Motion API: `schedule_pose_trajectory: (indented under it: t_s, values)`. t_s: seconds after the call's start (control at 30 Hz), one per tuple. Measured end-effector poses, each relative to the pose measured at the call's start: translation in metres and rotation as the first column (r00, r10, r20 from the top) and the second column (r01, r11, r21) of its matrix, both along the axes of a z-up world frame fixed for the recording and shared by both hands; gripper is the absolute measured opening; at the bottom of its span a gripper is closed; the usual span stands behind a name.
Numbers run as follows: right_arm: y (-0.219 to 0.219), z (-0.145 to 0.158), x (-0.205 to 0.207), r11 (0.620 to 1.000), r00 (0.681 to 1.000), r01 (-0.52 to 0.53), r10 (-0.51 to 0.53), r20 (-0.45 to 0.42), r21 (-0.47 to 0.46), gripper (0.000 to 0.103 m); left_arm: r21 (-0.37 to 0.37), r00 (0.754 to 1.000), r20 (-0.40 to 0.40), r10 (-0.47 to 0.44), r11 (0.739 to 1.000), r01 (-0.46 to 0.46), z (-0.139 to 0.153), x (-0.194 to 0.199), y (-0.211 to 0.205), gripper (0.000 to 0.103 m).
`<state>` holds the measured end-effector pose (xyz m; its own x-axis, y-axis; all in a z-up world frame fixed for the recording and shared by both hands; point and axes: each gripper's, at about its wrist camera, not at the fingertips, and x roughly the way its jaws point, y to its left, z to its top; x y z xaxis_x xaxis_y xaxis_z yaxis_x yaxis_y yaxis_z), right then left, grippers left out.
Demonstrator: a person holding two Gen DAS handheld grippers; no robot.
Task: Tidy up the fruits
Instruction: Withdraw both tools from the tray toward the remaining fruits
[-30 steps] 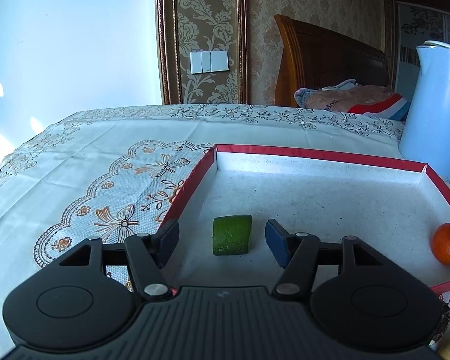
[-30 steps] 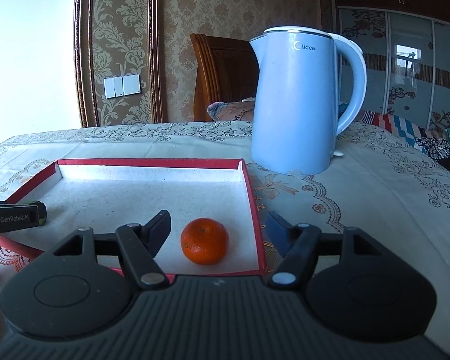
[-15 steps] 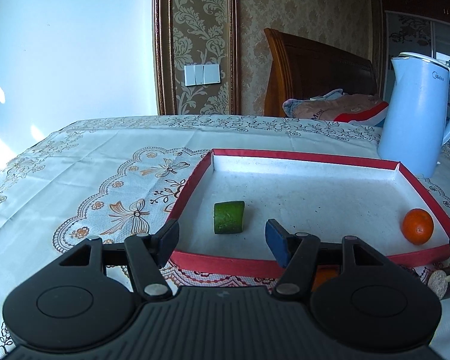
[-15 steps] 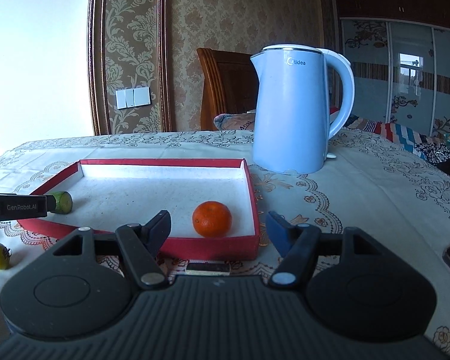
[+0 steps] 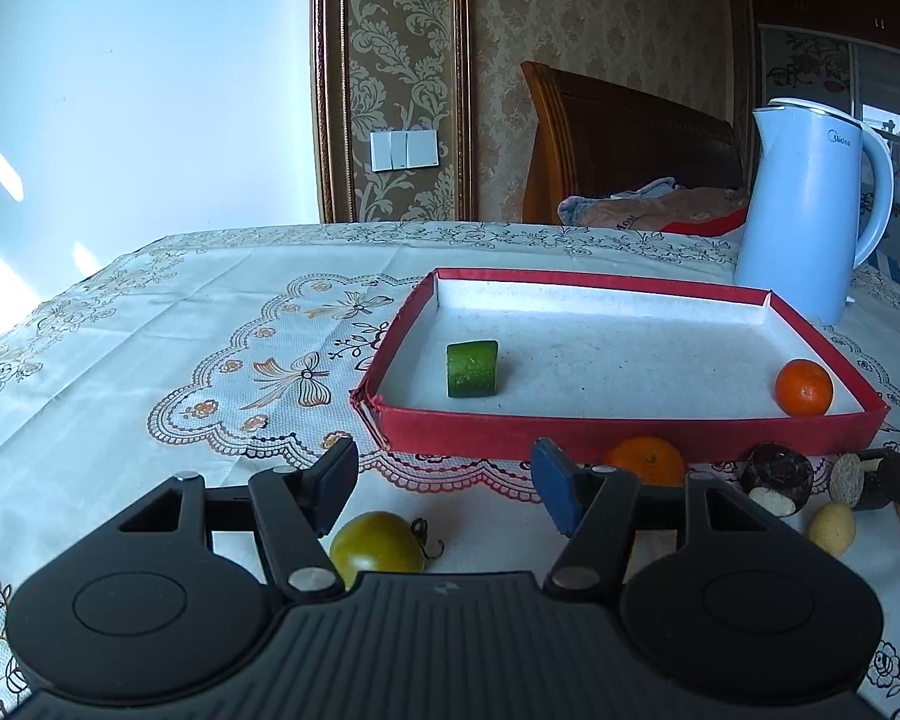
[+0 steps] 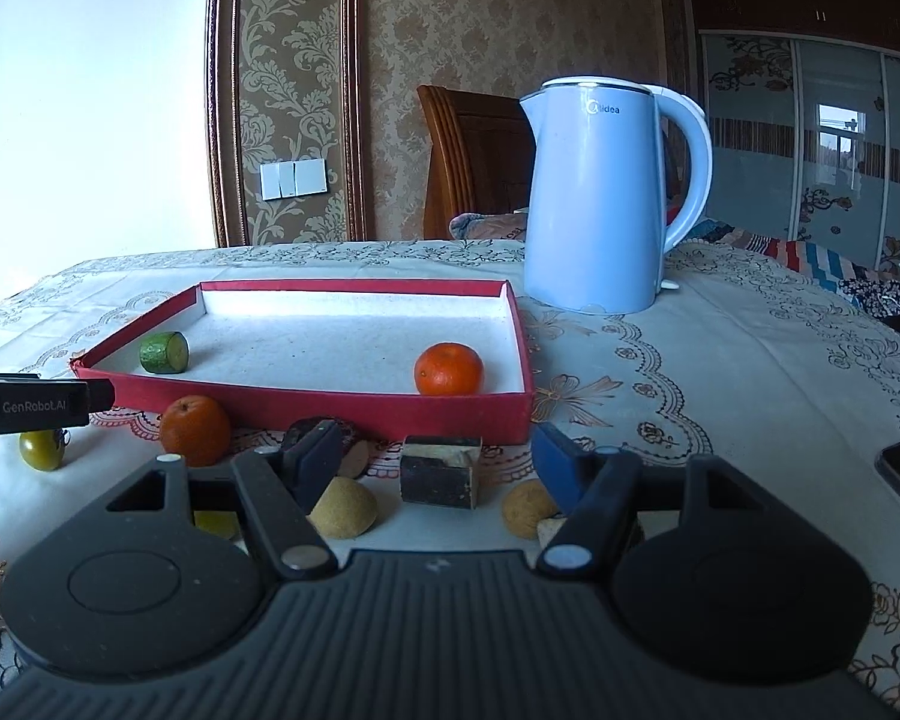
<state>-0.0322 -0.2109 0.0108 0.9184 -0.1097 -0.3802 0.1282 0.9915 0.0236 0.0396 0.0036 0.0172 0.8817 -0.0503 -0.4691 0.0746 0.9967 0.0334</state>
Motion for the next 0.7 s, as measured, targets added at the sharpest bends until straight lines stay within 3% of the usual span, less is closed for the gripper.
schedule_pose_trajectory:
  t_s: [0.53, 0.7]
  values:
    - [-0.002, 0.001, -0.007, 1.0, 1.0, 0.029, -0.029, 0.008, 0.007, 0.068, -0.012, 1.0, -0.009, -0.029, 1.0, 0.029, -0.004, -0.019, 0.0, 0.068]
    - [-0.005, 0.001, -0.012, 1.0, 1.0, 0.031, -0.031, 0.001, 0.004, 0.067, -0.007, 0.996, -0.005, -0.089, 0.996, 0.089, -0.001, -0.031, -0.009, 0.068]
